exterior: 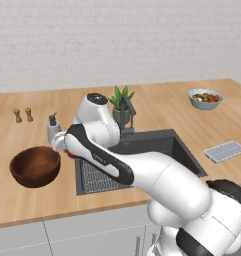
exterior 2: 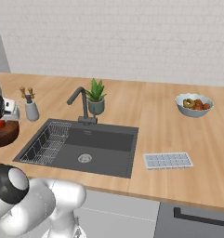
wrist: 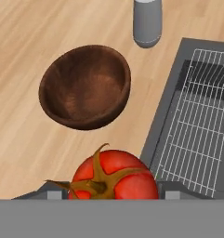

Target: Pick the tomato from the sink and place it in the bowl. Then pick the bowl and place it in the microwave. Then close the microwave door and press the start button.

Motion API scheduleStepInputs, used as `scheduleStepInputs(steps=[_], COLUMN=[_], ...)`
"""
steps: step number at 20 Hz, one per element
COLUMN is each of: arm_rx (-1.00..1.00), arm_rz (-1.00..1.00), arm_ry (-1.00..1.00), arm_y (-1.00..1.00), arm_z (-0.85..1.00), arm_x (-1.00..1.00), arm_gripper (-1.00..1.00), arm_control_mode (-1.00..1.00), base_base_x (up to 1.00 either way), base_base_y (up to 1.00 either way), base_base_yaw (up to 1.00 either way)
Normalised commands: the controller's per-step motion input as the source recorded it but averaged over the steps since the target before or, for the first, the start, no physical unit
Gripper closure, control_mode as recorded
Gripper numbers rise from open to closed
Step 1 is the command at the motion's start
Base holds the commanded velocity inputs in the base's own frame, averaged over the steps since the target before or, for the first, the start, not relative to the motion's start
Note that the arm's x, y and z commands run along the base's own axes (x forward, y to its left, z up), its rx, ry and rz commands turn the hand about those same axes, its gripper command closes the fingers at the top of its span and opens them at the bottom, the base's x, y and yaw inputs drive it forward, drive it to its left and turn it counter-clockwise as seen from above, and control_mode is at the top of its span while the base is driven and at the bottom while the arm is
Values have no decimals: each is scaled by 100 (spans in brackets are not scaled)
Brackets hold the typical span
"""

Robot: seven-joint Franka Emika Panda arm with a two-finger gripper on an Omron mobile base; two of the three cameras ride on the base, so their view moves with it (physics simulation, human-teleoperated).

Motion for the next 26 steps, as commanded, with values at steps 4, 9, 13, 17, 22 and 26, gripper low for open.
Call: scheduleStepInputs(steps=[4, 9, 13, 17, 22, 26], arm_rx=[-16, -18, -14, -1, 4, 14], arm_rz=[0, 0, 0, 0, -1, -9], arm_ry=[17, 9, 0, 0, 0, 0], arm_y=[100, 84, 46, 2, -19, -34], arm_z=[-4, -61, -91, -13, 0, -2], arm_x=[50, 48, 45, 37, 14, 6], arm_gripper=[100, 100, -100, -100, -100, -100], arm_control_mode=[-100, -100, -100, -100, -100, -100], base_base_x=[0, 0, 0, 0, 0, 0], base_base_y=[0, 0, 0, 0, 0, 0], base_base_yaw=[0, 0, 0, 0, 0, 0])
